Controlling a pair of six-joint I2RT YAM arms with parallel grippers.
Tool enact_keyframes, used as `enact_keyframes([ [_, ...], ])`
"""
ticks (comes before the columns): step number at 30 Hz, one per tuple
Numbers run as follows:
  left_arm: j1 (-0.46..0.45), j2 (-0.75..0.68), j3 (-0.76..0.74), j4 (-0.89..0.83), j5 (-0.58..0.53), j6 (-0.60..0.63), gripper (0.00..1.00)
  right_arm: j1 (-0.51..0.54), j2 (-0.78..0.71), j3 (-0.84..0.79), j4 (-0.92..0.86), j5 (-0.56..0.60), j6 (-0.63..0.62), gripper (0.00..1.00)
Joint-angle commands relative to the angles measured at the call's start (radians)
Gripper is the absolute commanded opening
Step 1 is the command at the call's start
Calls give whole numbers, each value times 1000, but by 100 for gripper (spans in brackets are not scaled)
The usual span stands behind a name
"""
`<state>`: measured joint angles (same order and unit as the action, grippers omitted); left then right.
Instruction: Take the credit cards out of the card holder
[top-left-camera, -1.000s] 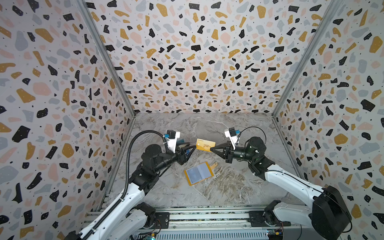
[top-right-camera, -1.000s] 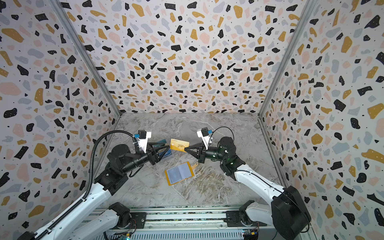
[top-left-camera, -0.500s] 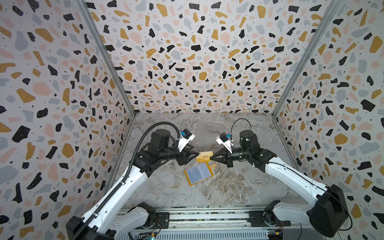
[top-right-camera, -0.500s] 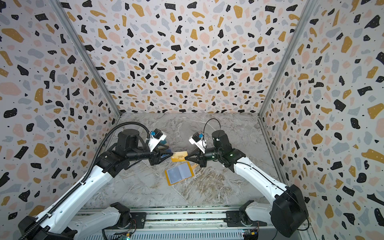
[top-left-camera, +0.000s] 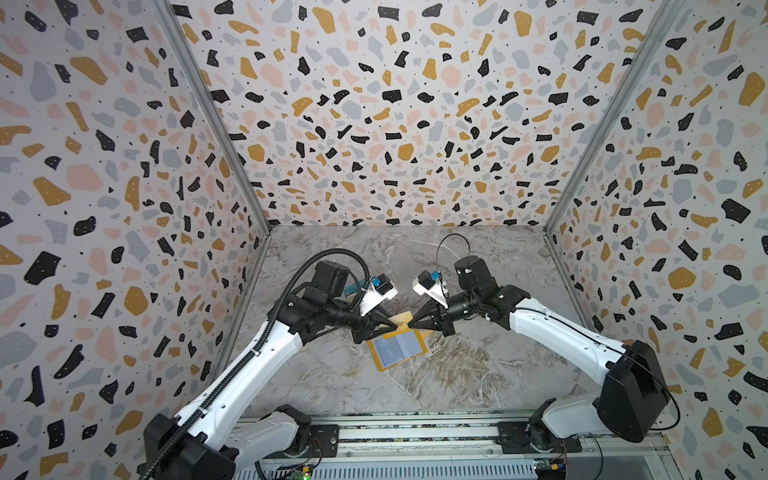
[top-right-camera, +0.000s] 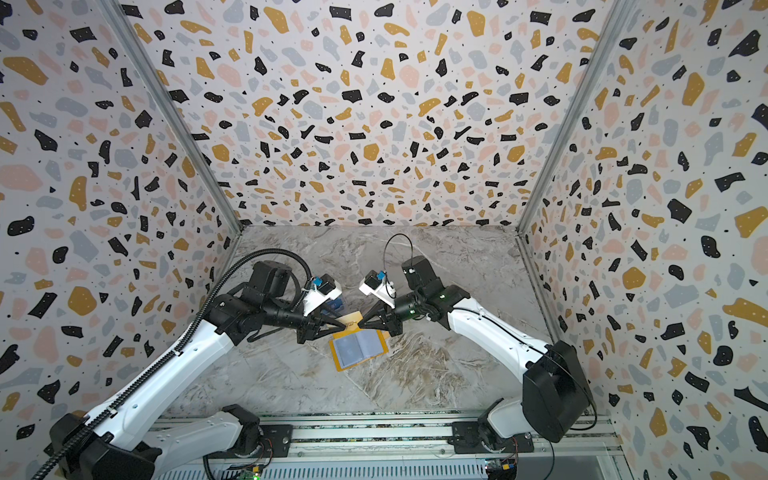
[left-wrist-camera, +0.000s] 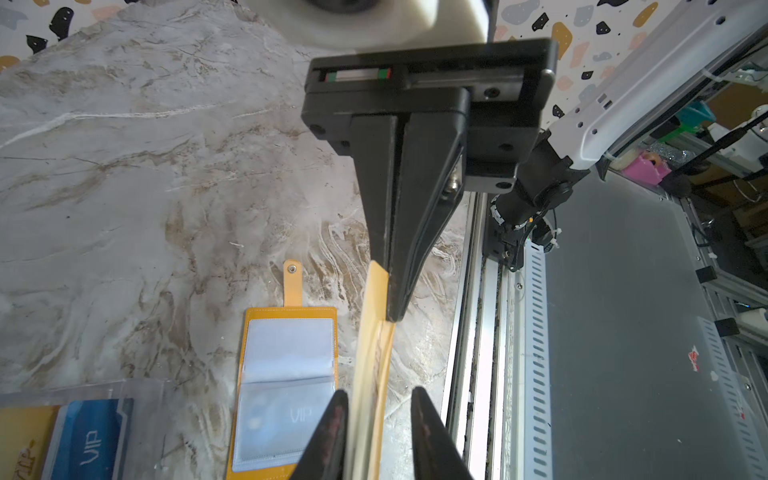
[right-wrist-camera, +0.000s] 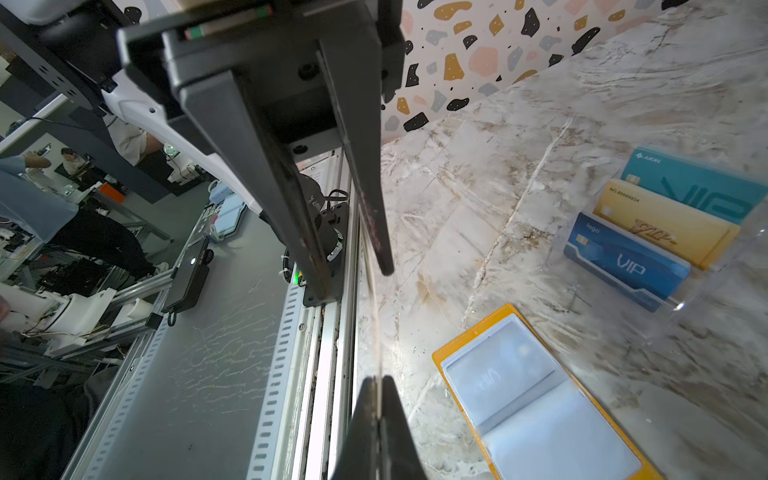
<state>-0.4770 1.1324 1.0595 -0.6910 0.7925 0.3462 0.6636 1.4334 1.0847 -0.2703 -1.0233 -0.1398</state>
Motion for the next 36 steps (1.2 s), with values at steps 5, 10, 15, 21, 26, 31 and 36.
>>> enact_keyframes([
  [5,3,18,21,-27,54,21,3,5,-9,33,-12,-8,-24,0],
  [10,4,33,17,6,31,8,0,3,-35,16,-1,54,1,19],
  [15,50,60,-7,67,-29,3,0,-12,-138,-78,99,198,110,58],
  [21,172,98,-28,135,-138,48,0,-38,-299,-211,206,484,231,81],
  [26,237,154,3,150,-194,177,0,-75,-408,-329,287,715,279,94],
  [31,273,216,39,133,-198,375,0,-111,-452,-385,319,784,290,98],
  [36,304,281,67,156,-219,451,0,-134,-456,-384,289,831,273,99],
])
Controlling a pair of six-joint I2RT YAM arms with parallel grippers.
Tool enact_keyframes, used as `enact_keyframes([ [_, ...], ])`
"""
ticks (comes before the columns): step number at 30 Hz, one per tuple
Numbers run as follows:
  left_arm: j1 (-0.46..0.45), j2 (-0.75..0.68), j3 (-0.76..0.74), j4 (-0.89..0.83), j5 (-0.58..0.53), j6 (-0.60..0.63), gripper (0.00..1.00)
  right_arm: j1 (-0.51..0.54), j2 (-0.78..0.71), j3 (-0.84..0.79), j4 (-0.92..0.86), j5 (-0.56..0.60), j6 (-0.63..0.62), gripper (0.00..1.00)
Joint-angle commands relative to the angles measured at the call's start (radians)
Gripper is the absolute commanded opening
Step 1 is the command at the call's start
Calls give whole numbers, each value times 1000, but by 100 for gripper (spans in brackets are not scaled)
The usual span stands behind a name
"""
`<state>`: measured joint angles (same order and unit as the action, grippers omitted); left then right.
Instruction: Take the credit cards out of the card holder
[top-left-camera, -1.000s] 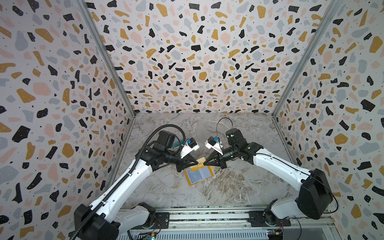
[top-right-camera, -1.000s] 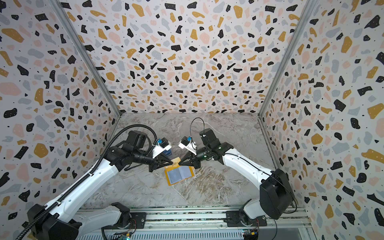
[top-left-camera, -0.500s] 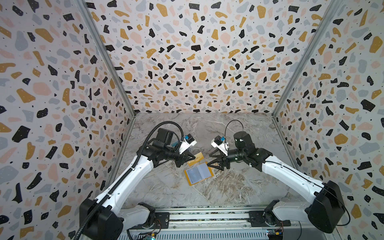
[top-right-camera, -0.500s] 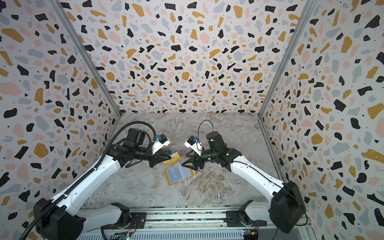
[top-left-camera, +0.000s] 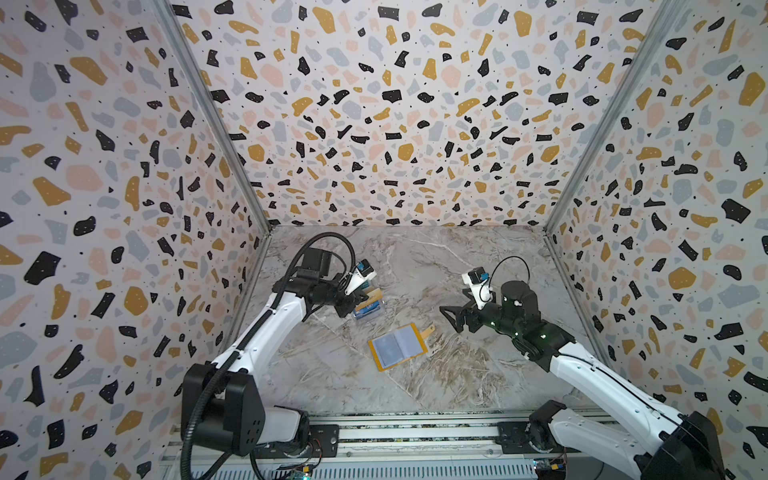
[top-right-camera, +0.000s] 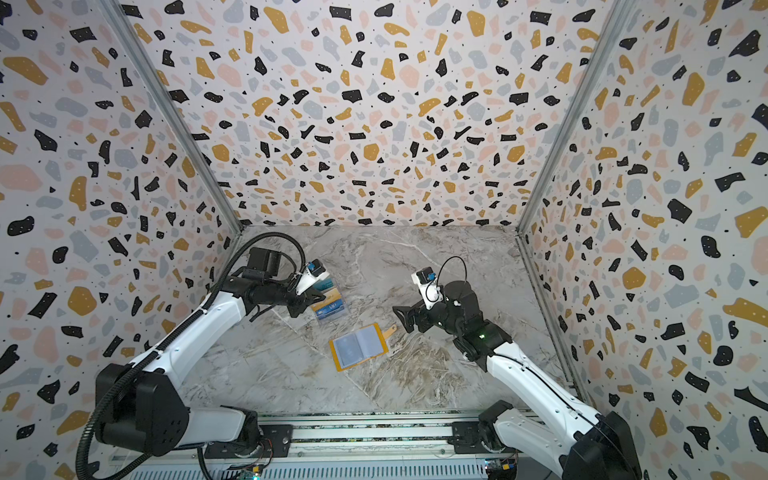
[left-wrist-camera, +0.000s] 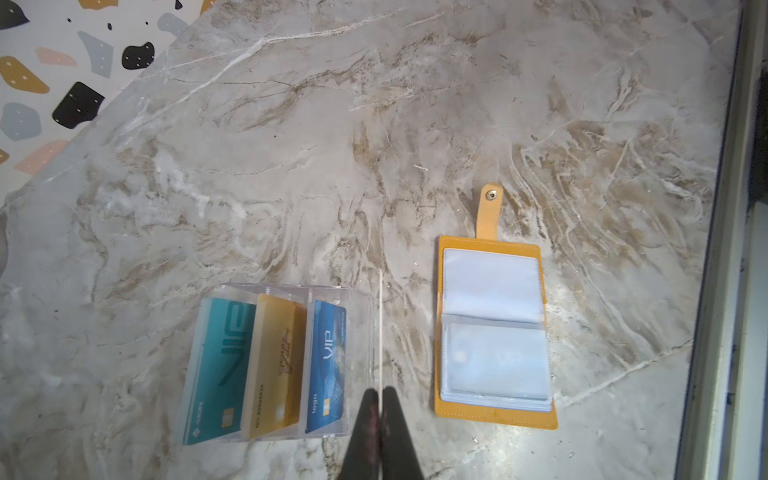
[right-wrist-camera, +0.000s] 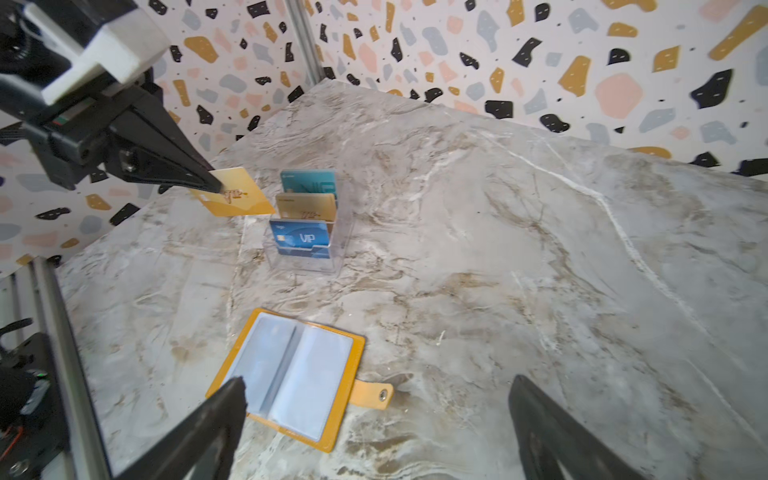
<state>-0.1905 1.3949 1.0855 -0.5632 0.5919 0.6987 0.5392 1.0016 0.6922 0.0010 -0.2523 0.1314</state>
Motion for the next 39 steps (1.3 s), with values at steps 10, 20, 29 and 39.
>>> enact_keyframes([
  [10,77,129,53,147,-55,122,0,-20,-47,-5,12,81,10,99],
  [20,90,243,104,148,-12,121,0,-24,-79,-6,9,79,16,99],
  [29,90,260,119,102,29,125,0,-25,-75,-10,11,81,17,99],
  [39,91,327,111,103,9,130,0,-28,-77,-21,14,89,22,99],
])
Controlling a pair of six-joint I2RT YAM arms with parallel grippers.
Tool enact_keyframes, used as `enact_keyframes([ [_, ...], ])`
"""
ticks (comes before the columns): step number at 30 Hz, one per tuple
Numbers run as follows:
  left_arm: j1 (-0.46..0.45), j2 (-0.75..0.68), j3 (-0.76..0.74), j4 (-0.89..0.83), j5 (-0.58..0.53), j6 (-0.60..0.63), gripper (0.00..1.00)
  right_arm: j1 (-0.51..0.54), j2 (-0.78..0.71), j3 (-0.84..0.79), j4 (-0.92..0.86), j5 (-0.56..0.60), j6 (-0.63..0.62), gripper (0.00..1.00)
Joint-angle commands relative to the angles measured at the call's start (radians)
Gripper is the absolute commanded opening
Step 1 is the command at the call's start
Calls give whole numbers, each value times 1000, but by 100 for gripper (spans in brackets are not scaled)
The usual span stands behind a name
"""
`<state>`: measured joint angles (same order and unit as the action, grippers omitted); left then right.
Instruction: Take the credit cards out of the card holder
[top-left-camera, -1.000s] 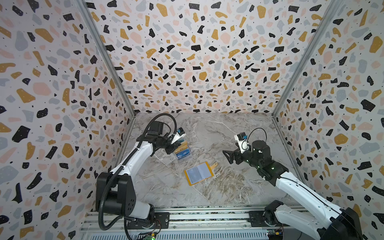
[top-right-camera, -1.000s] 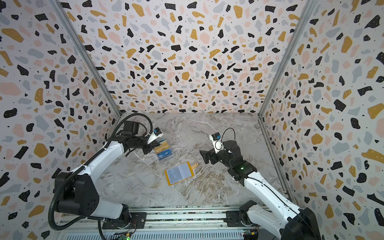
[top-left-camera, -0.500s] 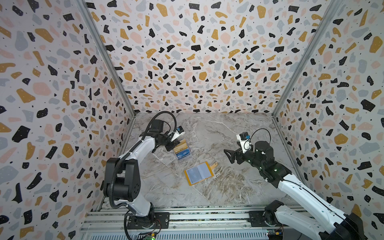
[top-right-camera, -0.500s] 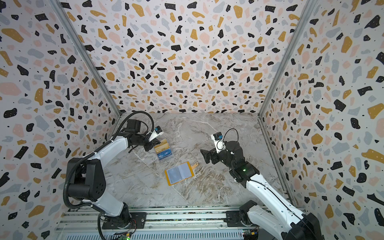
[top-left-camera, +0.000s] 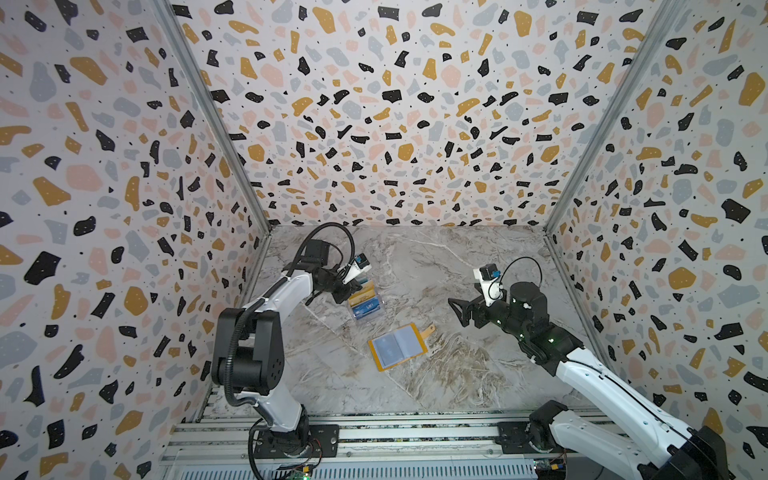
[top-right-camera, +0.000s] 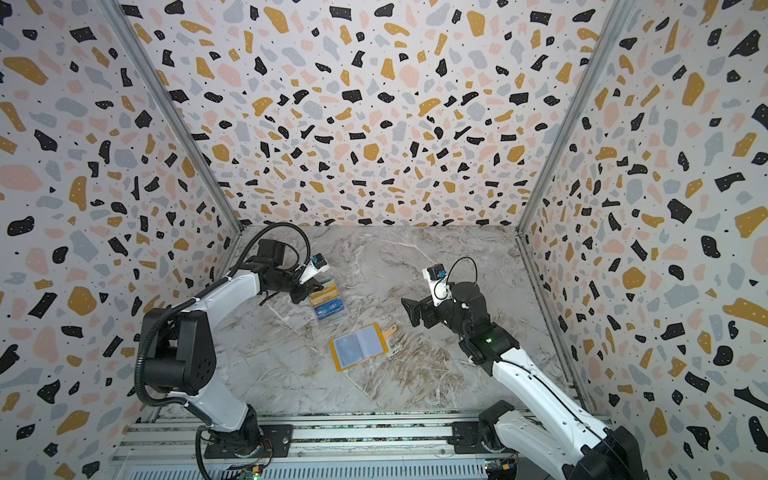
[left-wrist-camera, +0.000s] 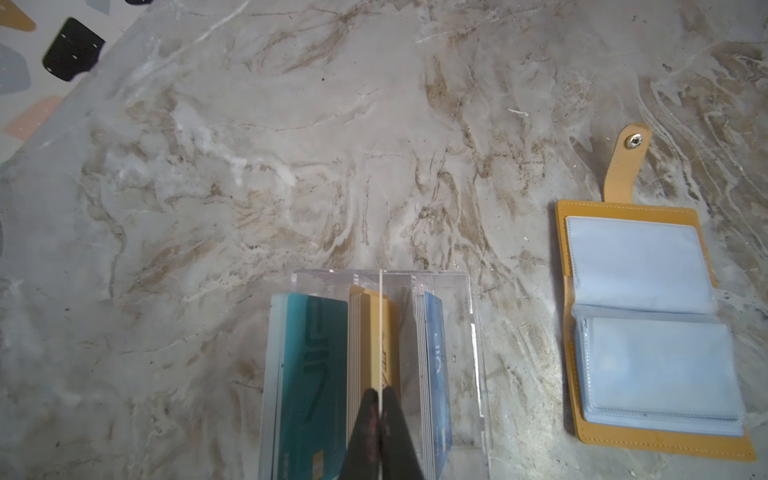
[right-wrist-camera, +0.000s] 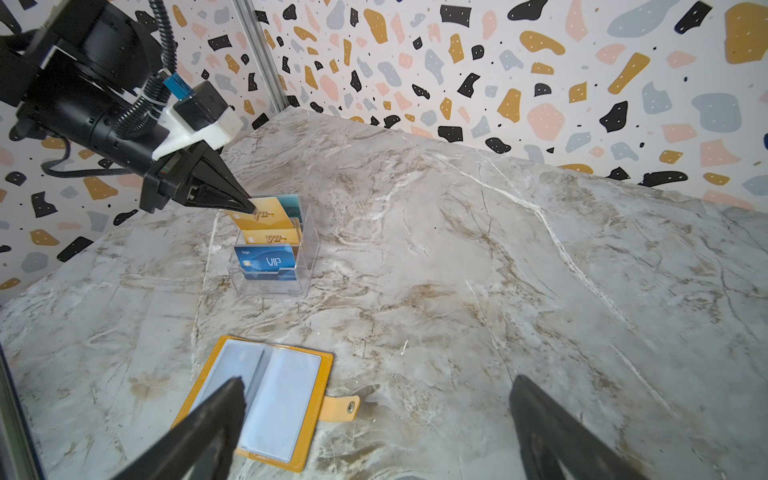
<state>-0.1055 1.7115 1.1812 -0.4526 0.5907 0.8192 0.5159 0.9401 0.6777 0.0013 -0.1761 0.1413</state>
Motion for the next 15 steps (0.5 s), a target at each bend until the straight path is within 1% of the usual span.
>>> enact_keyframes([
  [1,6,11,13,-5,9,9,0,-5,-15,-4,14,13,12,99],
  [15,7,50,-13,20,-28,3,0,-18,-3,-1,21,10,10,99],
])
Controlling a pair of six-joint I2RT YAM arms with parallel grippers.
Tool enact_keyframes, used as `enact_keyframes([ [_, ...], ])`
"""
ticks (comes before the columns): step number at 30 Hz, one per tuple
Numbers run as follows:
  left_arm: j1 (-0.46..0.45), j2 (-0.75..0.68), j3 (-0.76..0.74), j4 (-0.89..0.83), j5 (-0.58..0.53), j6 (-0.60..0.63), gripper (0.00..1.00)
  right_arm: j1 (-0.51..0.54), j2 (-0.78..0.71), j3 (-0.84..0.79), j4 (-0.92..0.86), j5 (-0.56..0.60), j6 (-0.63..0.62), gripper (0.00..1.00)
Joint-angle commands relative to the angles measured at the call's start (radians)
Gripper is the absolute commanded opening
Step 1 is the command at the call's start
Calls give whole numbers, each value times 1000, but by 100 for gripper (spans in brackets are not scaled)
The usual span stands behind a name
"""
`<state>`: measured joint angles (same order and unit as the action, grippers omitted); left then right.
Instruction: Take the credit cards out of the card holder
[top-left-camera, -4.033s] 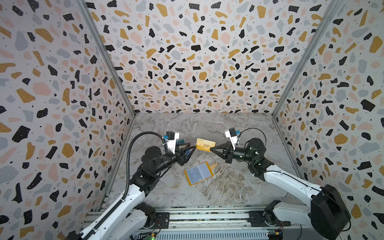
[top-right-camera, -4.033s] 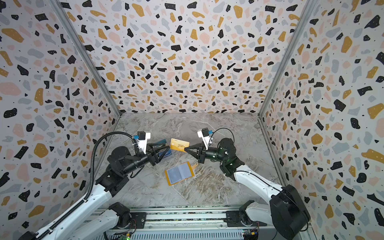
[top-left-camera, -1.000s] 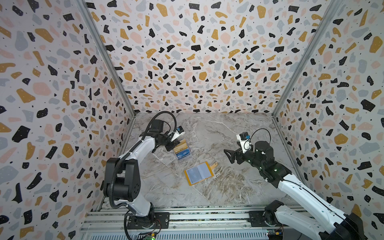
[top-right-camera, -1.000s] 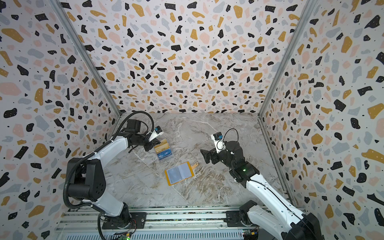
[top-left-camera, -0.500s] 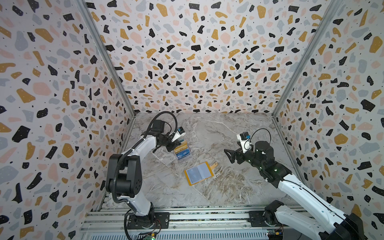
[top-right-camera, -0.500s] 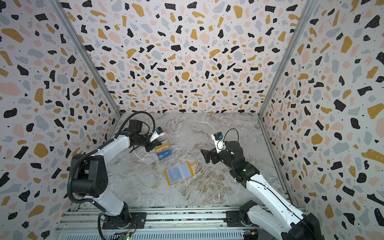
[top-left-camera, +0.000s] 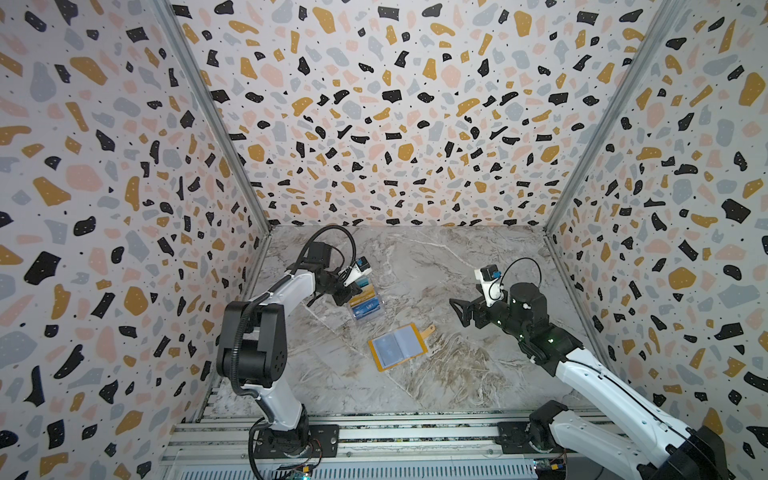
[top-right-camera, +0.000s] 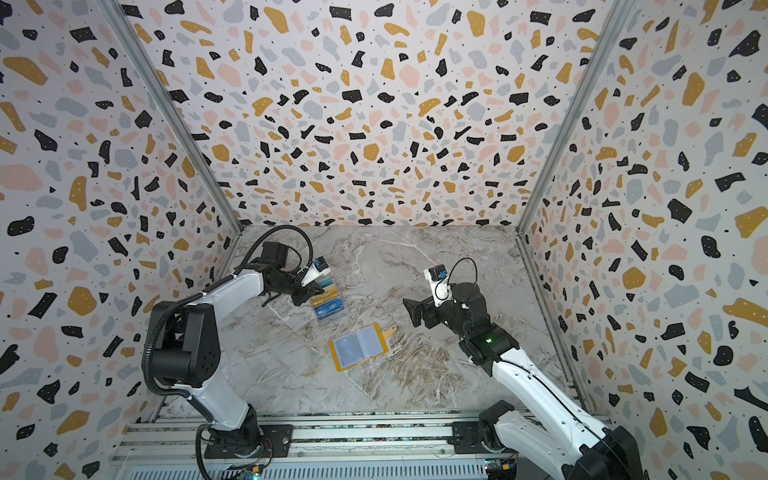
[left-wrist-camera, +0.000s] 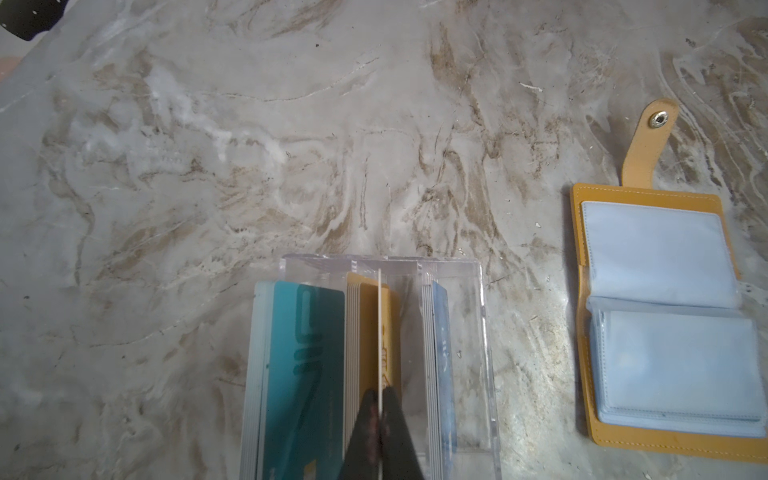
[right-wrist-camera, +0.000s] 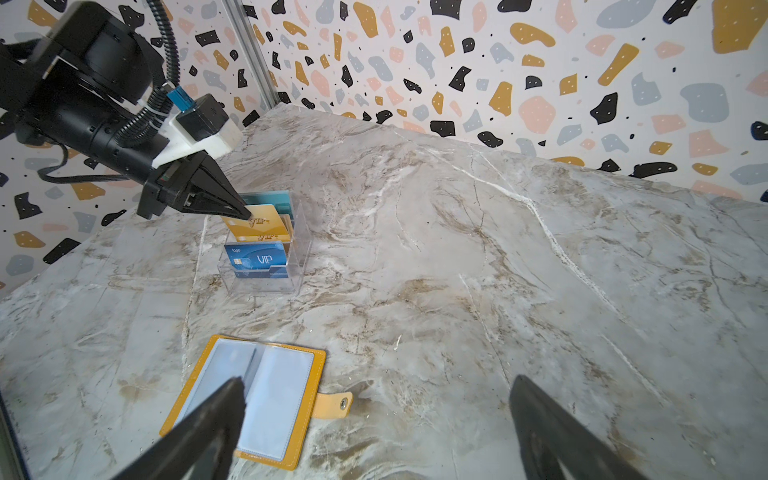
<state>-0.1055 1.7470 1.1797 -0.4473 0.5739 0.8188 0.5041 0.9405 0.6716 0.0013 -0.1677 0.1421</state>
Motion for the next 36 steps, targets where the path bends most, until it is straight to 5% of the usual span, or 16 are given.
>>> enact_keyframes([
  [1,7,19,-11,13,-10,3,0,-6,-2,5,20,0,9,99],
  [26,7,-27,4,5,-20,-26,17,-13,15,36,-4,-5,3,99],
  [36,6,-191,-15,114,-59,-226,24,-13,47,77,-24,-48,-6,99],
])
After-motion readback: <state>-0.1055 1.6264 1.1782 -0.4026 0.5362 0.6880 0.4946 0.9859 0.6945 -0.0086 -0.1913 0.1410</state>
